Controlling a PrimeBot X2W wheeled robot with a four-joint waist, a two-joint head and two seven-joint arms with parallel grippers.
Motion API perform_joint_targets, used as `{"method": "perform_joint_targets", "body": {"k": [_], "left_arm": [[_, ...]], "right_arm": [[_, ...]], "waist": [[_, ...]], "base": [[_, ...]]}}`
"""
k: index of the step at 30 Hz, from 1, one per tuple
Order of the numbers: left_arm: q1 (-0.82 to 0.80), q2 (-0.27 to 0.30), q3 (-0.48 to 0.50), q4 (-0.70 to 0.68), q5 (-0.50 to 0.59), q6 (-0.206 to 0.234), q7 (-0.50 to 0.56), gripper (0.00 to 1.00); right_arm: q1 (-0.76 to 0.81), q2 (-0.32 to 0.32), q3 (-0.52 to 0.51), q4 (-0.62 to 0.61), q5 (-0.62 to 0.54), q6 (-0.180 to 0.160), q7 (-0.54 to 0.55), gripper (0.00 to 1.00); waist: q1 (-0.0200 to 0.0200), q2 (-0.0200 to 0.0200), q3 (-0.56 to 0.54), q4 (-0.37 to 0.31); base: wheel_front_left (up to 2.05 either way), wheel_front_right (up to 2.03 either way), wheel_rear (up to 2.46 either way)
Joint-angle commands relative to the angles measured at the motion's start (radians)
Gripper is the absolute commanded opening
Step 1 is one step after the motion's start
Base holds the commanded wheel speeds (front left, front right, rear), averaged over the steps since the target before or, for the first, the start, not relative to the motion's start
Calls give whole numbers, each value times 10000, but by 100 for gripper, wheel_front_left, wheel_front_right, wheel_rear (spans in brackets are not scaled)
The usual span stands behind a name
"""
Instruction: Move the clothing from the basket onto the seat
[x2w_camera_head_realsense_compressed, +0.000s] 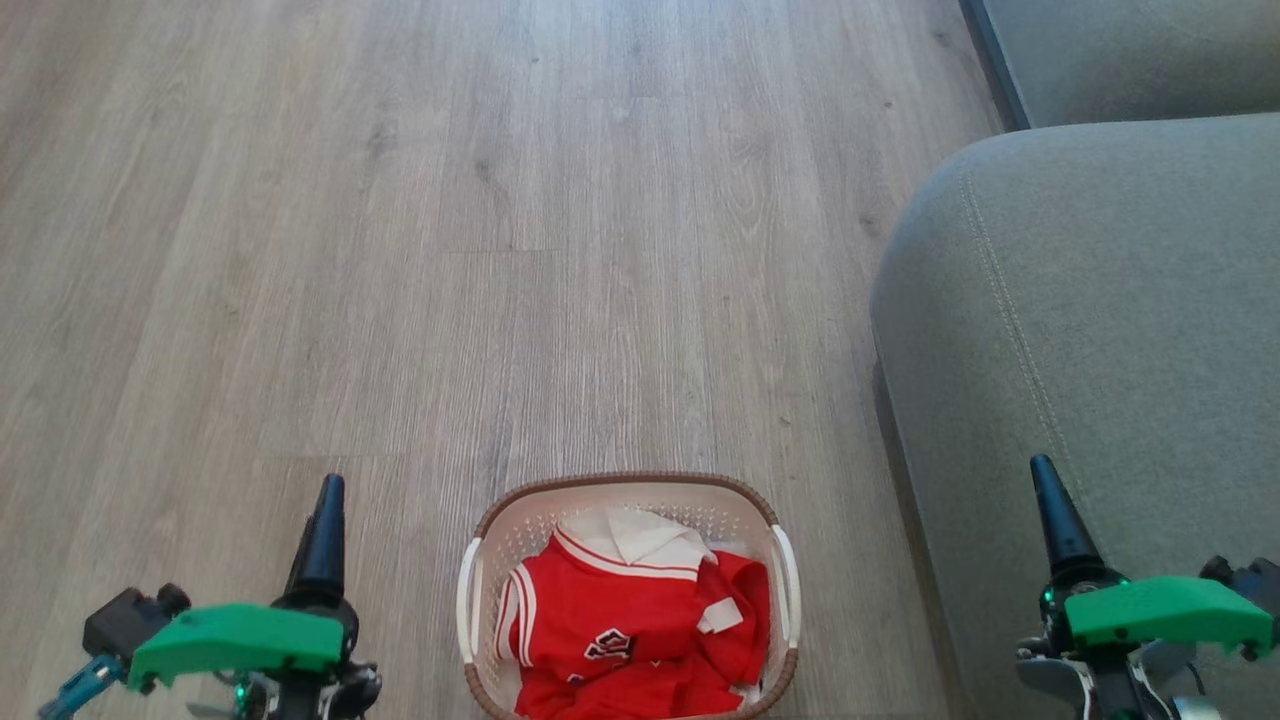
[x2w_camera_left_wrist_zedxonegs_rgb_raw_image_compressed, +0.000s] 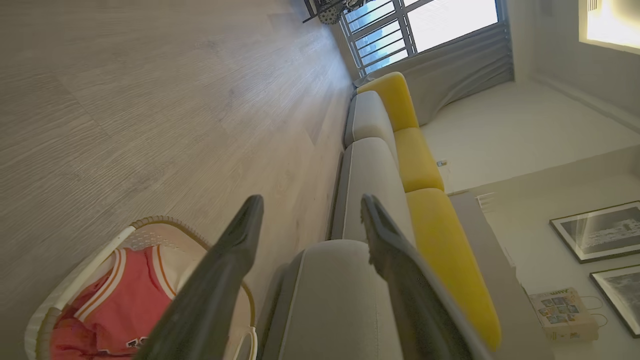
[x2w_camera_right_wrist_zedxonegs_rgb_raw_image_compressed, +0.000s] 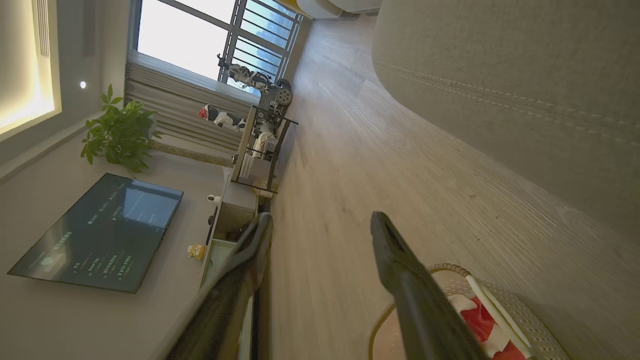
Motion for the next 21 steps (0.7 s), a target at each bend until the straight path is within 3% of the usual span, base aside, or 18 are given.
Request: {"method": "perform_joint_targets", "body": {"k": [1,21], "left_arm": [[-320,116,14,-453,376,49,-157,100],[1,155,-386,-569,3384,493,-741,100]], "right_arm": [[-251,-74,131,-446,-318,-1,-127,100],[-112,-97,607,-528,-3063,-1,-719,100]], "waist": [[0,-1,-4,6],[0,-1,-61,54]], "base": [[0,0,0],[0,0,0]]}}
